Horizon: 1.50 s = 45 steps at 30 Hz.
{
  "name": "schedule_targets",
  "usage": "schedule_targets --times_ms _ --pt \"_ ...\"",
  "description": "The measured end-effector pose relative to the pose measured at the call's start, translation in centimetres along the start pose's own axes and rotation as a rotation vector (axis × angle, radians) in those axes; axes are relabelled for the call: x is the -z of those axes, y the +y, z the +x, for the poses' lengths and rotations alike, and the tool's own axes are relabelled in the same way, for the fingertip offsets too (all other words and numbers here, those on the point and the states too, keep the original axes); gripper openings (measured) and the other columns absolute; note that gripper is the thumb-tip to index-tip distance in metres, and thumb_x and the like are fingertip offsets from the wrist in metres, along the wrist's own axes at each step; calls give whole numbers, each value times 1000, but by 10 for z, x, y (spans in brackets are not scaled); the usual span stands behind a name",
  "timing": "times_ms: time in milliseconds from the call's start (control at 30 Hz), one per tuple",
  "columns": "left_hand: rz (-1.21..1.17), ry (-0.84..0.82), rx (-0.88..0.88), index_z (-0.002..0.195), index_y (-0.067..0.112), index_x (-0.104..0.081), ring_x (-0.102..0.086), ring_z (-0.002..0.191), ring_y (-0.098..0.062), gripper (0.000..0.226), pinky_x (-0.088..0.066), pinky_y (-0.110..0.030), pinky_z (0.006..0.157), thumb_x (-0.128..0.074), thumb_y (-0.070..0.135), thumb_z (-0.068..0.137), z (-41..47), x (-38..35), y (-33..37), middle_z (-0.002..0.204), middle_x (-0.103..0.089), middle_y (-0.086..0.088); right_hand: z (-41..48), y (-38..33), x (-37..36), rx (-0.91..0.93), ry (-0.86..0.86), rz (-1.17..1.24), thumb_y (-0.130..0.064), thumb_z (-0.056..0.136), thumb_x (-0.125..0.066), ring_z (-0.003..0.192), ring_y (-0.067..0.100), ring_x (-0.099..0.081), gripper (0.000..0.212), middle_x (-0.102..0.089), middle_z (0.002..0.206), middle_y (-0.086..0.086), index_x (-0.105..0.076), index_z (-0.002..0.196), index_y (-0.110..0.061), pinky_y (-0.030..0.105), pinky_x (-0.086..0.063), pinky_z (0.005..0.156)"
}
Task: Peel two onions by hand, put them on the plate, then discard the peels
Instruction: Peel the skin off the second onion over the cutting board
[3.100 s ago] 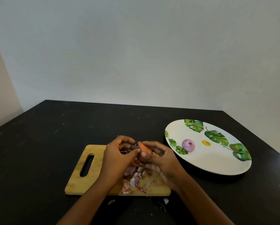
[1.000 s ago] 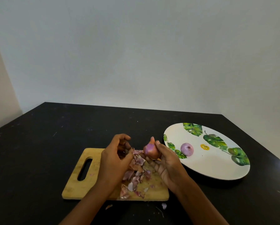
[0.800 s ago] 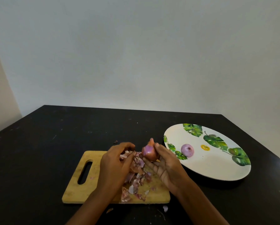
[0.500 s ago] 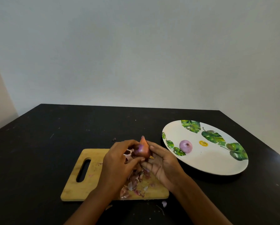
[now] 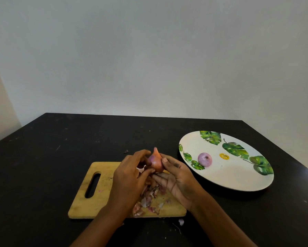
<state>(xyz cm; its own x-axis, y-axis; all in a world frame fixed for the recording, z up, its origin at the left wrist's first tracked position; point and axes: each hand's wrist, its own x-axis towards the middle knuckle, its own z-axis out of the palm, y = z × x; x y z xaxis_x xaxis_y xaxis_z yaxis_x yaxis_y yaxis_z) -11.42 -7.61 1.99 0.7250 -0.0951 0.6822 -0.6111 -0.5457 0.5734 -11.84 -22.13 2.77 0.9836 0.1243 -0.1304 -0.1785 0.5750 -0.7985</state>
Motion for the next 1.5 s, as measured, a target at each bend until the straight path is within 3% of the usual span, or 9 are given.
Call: schedule_targets --times_ms 167,300,500,633,733,867,1000,1267,1500 --pt "-2 1 12 112 25 -57 -54 79 7 51 -37 4 76 -78 5 69 0 0 0 92 -58 9 1 0 1 3 -4 -8 -8 93 -54 96 34 -70 30 -66 112 27 -57 121 1 36 -60 73" --pt "-41 -13 60 109 32 -51 -59 80 1 51 -40 2 76 -76 7 73 -1 -1 -2 89 -65 4 0 0 2 23 -11 -20 -7 93 -55 98 35 -69 27 -66 114 27 -59 119 0 36 -60 73" --pt "-3 -48 38 115 19 -58 -62 81 -4 46 -46 -5 67 -75 8 74 -1 -1 -5 89 -67 1 2 1 1 27 -10 5 -8 90 -57 97 35 -70 32 -66 112 27 -58 120 2 35 -60 72" --pt "4 -76 46 119 27 -51 -58 82 -2 48 -44 -10 70 -70 9 79 -3 -3 -2 94 -63 3 3 2 2 21 6 42 -9 87 -59 95 35 -70 38 -64 115 30 -56 122 4 36 -60 71" --pt "28 -84 1 117 39 -44 -52 79 5 55 -38 -8 68 -70 10 79 -4 -4 0 93 -58 7 3 3 2 16 5 56 -11 88 -58 96 35 -70 36 -63 117 30 -57 121 4 36 -60 73" --pt "70 -75 -56 120 32 -41 -54 79 0 64 -39 -5 65 -76 9 72 -4 -3 1 92 -62 2 4 2 2 3 17 83 -15 80 -62 96 34 -70 44 -64 115 29 -57 120 4 37 -60 73" --pt "33 -7 -26 126 33 -37 -54 83 5 70 -41 -1 63 -77 16 71 -1 -1 1 98 -60 10 4 2 3 4 -1 98 -15 79 -61 92 33 -71 43 -68 107 27 -58 116 5 37 -61 73" --pt "49 46 -49 111 30 -49 -62 76 2 57 -41 4 72 -79 11 67 -2 0 -3 83 -72 0 3 4 3 9 -2 78 -13 82 -61 90 32 -71 37 -68 104 25 -60 114 5 37 -61 72" --pt "-98 47 61 110 31 -50 -57 85 18 55 -41 3 69 -79 7 69 -1 -1 1 79 -60 22 5 4 4 9 27 81 -9 89 -57 91 33 -71 31 -67 106 26 -58 116 5 37 -60 71"
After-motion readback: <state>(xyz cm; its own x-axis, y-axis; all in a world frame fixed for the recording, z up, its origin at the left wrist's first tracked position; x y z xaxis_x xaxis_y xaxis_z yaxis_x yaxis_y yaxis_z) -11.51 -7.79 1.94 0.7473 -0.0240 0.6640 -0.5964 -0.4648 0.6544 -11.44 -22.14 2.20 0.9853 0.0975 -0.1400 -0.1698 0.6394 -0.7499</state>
